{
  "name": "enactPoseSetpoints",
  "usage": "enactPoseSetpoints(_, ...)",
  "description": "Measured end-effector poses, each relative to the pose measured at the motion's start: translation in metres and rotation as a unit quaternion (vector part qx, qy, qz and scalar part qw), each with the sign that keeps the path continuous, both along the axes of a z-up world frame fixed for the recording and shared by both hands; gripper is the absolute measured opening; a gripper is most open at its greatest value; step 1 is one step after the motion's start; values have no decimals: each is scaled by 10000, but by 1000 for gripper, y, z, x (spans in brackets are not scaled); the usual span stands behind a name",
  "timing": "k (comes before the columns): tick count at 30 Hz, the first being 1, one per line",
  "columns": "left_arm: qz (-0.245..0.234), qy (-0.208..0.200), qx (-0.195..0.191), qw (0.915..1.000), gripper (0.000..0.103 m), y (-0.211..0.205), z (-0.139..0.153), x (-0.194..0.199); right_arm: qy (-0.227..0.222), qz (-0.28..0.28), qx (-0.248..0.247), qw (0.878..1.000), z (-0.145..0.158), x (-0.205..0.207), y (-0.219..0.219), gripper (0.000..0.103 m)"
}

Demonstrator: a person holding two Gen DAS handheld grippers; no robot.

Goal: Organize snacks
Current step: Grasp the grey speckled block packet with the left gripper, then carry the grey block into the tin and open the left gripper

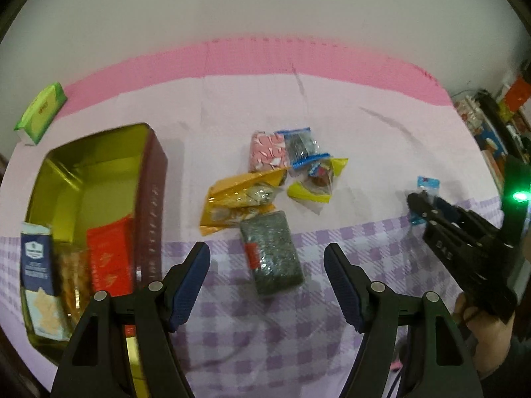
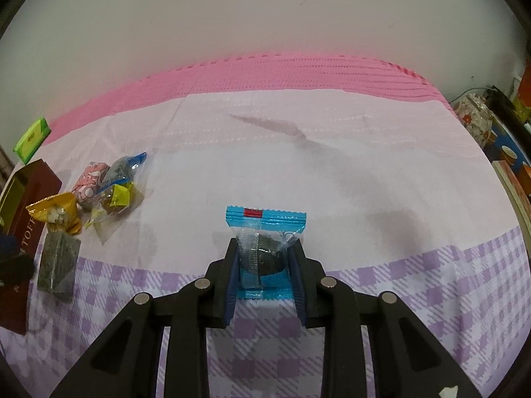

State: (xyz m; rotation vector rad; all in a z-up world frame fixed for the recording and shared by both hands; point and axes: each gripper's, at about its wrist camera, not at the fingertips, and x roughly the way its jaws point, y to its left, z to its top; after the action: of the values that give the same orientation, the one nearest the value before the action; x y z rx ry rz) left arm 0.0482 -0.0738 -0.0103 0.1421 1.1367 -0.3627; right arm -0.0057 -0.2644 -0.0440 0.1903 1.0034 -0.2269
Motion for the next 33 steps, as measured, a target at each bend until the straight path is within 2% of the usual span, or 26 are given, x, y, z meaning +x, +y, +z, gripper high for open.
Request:
enactPoseSetpoints(7, 226, 247, 150, 9993, 58, -5, -23, 13, -150, -43, 50, 9999, -4, -2, -3, 27)
enactPoseSetpoints(13, 166, 338, 112, 9992, 37, -8, -32, 17, -215, -69, 83, 9997, -5, -3, -4, 27)
enactPoseSetpoints(20, -65, 307, 205, 9993, 36, -6, -30, 7, -249, -98, 66, 9996, -5, -3, -2, 27)
enactPoseSetpoints(28, -365, 9, 75, 9993, 36, 1, 5, -12, -254, -97, 23, 9996, -5, -4, -1, 27)
enactPoseSetpoints(33, -307, -376, -33, 9988, 36, 21, 46, 6, -249, -96, 14, 9996, -4, -3, -1, 27)
